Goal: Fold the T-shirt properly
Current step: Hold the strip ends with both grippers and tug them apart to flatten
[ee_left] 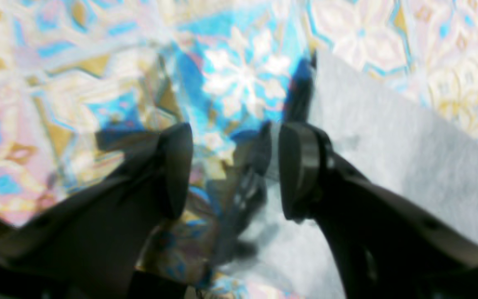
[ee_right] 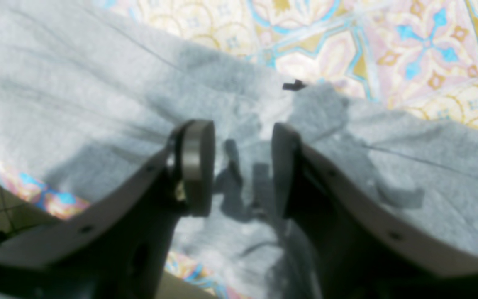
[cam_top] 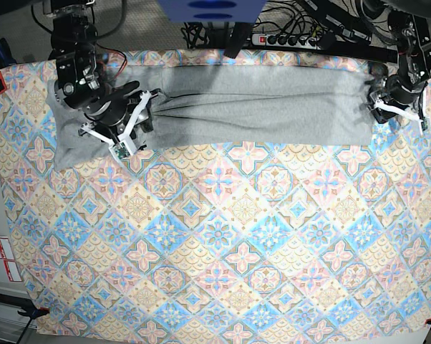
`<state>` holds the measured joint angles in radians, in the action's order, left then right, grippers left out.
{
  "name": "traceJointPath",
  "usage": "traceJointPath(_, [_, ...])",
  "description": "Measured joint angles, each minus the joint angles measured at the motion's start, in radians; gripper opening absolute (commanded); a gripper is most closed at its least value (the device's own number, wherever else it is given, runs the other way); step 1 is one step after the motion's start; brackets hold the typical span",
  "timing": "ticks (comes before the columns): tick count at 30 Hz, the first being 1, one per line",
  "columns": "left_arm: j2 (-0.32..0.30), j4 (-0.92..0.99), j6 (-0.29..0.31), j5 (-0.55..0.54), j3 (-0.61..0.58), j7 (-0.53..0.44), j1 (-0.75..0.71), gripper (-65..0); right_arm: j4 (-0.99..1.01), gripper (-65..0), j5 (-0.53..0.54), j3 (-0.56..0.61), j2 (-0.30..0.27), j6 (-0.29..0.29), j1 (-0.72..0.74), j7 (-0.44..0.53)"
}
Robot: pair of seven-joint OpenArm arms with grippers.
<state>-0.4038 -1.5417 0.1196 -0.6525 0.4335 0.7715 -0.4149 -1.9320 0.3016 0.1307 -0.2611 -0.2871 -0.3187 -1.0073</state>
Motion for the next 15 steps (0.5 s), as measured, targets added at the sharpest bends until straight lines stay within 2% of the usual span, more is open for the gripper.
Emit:
traceJointPath(4, [0.002,-0.001,0.043,-0.003,0.0,0.007,0.009,-31.9,0.0,-42.6,-0.002,0.0,0.001,0.0,0.0,0.0])
traceJointPath(9, [0.002,-0.001,0.046,0.0,-0.002,0.018,0.004,-31.8,0.0,-42.6,-0.002,0.0,0.001,0.0,0.0,0.0])
traceJointPath(15, [-0.014,0.0,0.051,0.002,-0.097,0.017,0.005,-31.8,0.0,-42.6,-0.001,0.0,0.001,0.0,0.0,0.0])
